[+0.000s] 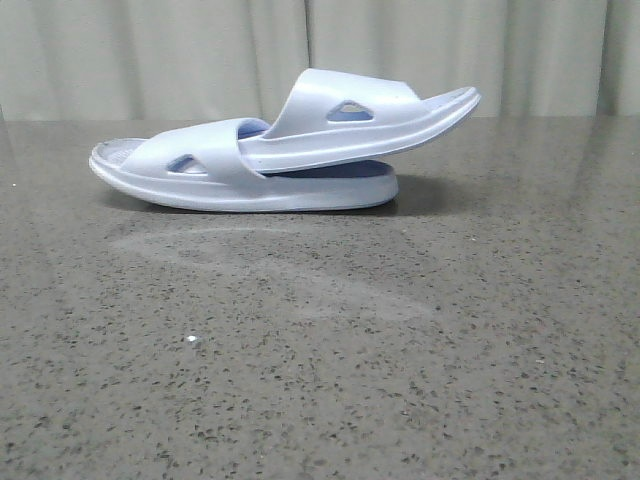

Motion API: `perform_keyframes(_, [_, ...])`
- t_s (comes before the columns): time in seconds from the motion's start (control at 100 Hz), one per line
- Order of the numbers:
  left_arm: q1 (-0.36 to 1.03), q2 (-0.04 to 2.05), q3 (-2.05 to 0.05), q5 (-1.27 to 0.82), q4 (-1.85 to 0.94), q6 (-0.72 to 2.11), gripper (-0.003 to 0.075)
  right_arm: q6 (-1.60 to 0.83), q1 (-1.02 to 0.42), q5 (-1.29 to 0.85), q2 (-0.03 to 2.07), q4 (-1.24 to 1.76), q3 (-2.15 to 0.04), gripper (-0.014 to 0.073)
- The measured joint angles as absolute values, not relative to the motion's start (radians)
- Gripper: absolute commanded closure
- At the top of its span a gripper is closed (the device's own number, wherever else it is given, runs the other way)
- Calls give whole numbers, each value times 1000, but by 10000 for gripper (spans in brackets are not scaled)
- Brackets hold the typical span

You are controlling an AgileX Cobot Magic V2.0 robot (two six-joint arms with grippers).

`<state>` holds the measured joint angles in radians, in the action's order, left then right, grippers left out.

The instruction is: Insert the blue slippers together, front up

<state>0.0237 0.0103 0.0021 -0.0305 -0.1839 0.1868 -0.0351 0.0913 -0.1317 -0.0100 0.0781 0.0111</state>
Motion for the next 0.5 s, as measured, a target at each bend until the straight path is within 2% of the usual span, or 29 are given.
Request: perform_keyframes(0.5, [24, 10, 2, -30, -184, 187, 705, -35, 91, -119, -10, 76, 11, 679])
